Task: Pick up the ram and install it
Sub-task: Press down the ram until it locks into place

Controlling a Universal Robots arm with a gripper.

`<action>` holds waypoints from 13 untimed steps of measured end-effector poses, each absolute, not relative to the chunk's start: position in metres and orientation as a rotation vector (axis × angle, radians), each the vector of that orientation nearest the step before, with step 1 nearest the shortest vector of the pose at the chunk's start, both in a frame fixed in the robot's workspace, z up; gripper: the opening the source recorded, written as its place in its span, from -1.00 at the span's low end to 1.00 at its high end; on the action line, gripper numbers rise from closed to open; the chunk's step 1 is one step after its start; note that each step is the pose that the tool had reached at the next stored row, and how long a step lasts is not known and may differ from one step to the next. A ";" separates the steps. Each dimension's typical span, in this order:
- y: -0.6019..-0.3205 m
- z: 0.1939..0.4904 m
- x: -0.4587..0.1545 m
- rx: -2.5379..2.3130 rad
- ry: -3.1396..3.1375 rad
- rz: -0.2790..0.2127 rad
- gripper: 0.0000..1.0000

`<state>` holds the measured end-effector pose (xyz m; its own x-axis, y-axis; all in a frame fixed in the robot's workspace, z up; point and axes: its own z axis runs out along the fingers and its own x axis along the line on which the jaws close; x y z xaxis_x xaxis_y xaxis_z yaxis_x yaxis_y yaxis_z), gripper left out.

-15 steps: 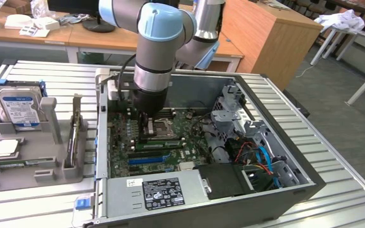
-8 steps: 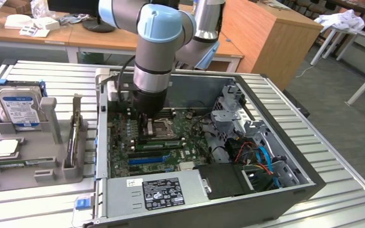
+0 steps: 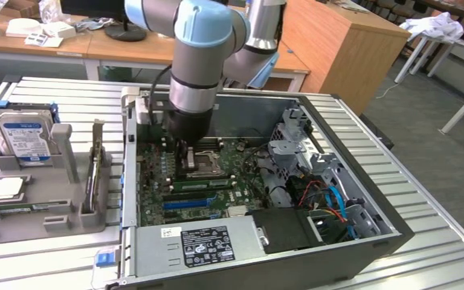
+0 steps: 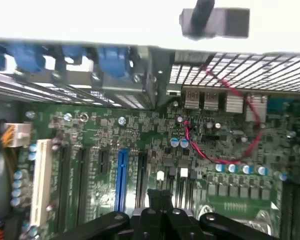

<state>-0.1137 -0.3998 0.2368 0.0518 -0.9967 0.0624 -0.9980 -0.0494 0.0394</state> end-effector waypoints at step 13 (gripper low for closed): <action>-0.400 0.239 -0.063 2.218 -2.107 0.010 -0.79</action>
<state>-0.0632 -0.3998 0.2390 0.0530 -0.9967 0.0617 -0.9972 -0.0496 0.0555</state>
